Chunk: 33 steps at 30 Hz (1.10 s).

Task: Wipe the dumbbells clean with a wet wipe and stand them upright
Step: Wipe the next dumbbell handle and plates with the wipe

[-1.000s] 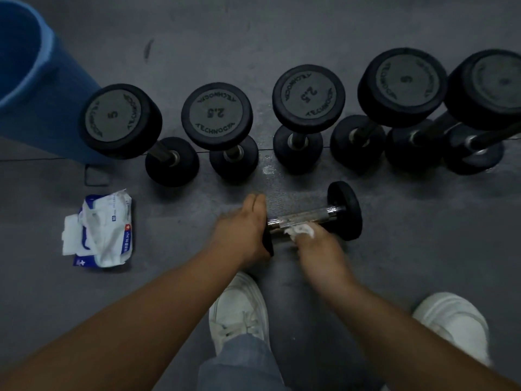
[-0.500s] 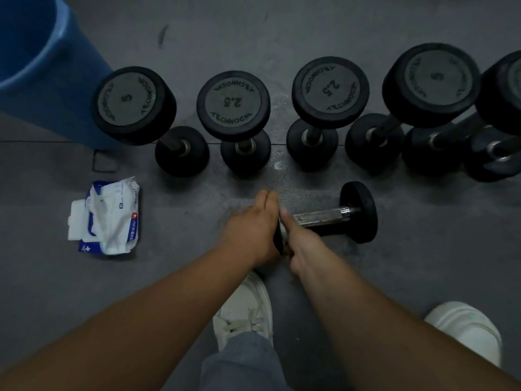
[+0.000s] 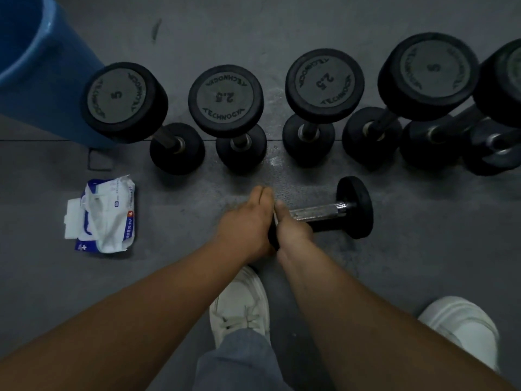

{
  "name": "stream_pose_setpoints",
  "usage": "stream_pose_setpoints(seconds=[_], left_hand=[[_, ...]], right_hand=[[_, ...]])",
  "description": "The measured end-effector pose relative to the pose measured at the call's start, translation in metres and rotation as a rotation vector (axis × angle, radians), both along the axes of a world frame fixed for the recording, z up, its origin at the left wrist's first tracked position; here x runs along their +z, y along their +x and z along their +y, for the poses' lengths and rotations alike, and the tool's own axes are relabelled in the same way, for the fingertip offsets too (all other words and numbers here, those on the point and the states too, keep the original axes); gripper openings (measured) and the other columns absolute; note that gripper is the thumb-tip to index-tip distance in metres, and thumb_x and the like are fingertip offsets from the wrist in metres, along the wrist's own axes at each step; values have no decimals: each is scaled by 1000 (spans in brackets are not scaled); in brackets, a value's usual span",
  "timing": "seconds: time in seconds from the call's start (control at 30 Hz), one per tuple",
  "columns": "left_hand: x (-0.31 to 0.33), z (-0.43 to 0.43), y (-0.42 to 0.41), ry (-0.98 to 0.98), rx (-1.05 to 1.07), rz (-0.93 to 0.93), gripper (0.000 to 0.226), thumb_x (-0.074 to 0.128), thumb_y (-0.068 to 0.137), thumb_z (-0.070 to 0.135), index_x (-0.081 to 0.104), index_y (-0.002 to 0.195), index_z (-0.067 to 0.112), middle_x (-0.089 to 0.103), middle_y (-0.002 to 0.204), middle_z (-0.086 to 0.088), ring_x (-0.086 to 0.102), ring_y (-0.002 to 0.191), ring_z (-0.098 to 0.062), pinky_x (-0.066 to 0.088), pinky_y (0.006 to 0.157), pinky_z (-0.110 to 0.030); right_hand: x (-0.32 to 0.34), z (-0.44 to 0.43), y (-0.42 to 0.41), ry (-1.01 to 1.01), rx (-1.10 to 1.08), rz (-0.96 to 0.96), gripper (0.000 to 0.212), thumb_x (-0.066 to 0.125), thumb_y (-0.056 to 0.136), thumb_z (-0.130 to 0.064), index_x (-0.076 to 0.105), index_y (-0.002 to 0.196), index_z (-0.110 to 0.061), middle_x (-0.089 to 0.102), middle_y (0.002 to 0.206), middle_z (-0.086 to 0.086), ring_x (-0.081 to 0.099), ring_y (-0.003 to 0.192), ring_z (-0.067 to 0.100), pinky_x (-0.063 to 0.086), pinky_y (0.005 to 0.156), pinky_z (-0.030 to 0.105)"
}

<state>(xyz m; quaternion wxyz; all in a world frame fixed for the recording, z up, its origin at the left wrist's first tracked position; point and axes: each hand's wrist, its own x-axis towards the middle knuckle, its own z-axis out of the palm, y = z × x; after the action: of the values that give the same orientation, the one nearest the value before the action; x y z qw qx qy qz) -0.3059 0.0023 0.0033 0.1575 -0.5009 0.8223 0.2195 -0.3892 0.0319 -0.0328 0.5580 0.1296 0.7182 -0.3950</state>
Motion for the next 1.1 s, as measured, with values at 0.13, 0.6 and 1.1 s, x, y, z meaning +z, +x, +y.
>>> stream_pose_setpoints(seconds=[0.13,0.6,1.1], left_hand=[[-3,1,1,9,-10,-9,109,82,65,44,15,148,17,18,153,1,59,109,-31,37,72,-33],[-4,-1,3,9,-14,-3,108,81,67,40,14,147,16,16,154,-2,59,111,-33,44,77,-36],[0,-6,2,47,-11,-34,120,87,63,39,9,151,17,13,158,0,57,115,-34,47,84,-39]], right_hand=[[-6,42,-9,-107,336,162,32,66,90,-29,58,64,-13,61,56,-1,57,53,13,45,59,29],[14,31,-55,-621,1545,1060,44,53,85,-4,58,127,-14,58,128,6,52,111,31,45,93,41],[20,-34,-62,-434,1034,787,7,58,93,-29,53,94,-23,63,86,1,60,81,18,45,70,31]])
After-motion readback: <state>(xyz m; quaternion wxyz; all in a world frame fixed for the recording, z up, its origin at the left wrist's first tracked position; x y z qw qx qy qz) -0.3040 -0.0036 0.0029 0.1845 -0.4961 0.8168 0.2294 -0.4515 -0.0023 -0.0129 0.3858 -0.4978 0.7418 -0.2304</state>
